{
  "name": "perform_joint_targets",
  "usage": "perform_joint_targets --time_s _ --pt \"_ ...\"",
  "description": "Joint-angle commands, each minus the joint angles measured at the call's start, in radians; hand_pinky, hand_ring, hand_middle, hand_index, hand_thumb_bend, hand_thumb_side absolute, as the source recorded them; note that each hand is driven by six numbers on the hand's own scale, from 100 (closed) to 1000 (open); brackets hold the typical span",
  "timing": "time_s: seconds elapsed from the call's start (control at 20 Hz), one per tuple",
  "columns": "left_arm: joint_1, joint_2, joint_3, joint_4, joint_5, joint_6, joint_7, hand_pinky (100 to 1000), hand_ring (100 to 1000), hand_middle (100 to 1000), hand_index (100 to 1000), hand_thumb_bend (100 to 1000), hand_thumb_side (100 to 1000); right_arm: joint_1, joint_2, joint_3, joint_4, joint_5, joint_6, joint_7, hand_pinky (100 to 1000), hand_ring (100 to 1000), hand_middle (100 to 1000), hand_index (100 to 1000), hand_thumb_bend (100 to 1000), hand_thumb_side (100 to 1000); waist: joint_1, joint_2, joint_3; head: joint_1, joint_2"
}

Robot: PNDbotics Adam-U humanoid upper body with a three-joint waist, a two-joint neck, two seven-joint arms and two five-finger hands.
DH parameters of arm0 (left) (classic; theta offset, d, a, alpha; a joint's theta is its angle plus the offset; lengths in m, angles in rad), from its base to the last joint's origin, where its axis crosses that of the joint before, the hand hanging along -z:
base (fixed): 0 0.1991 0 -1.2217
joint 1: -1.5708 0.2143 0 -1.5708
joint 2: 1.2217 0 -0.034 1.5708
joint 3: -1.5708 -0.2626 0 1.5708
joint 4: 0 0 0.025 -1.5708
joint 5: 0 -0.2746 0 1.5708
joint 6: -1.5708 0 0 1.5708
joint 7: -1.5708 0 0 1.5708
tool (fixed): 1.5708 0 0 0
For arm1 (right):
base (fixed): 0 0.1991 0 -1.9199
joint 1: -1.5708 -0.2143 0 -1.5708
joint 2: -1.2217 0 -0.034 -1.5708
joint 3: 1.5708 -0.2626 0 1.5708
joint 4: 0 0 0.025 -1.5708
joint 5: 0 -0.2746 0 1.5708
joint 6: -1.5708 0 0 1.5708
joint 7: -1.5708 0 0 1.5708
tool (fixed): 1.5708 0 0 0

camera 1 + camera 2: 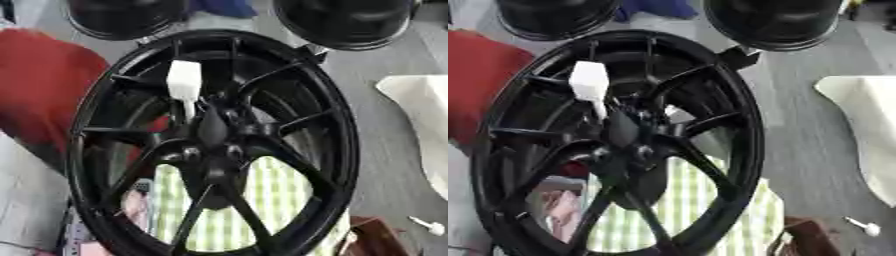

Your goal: Pull the pin out of the wheel hub.

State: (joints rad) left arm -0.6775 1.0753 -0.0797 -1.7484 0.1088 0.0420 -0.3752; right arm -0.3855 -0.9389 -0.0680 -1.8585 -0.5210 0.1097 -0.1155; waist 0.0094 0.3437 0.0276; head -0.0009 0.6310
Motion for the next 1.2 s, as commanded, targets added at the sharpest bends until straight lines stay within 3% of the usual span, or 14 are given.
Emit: perform_joint_targets --time_s 0.05,0.35,0.45,0.95,1.2 --pt "-0.028 0.045 -0.004 -0.016 -0.041 -0.002 -0.139 847 792 695 832 276 460 -0.004 -0.041 -0.016 -0.021 0.006 -0.002 -0.001 725 683 593 736 142 506 -0.001 -0.030 0.001 0.005 0.000" --pt "-0.107 0.026 -0.038 0.013 -0.084 -0.015 -0.448 855 805 715 849 278 503 0.003 -0.041 -0.016 -0.024 0.016 -0.001 0.000 725 683 593 736 139 507 -0.004 -0.034 0.002 0.002 0.002" --pt "-0.142 0.014 -0.050 0.028 -0.097 -0.018 -0.508 856 807 718 851 286 505 0.007 -0.040 -0.017 -0.024 0.018 -0.001 -0.002 725 683 593 736 140 508 -0.005 -0.034 0.003 0.000 0.003" --pt "-0.302 -0.084 -0.208 0.100 -0.178 -0.007 -0.532 854 813 725 852 333 495 0.001 -0.035 -0.008 -0.013 0.023 0.004 0.005 726 683 592 736 137 509 -0.007 -0.042 0.001 -0.002 0.008" --pt "-0.360 -0.139 -0.253 0.139 -0.206 0.013 -0.532 859 817 728 853 350 484 -0.002 -0.032 -0.003 -0.009 0.025 0.007 0.010 725 682 592 736 138 510 -0.008 -0.044 0.002 -0.004 0.010"
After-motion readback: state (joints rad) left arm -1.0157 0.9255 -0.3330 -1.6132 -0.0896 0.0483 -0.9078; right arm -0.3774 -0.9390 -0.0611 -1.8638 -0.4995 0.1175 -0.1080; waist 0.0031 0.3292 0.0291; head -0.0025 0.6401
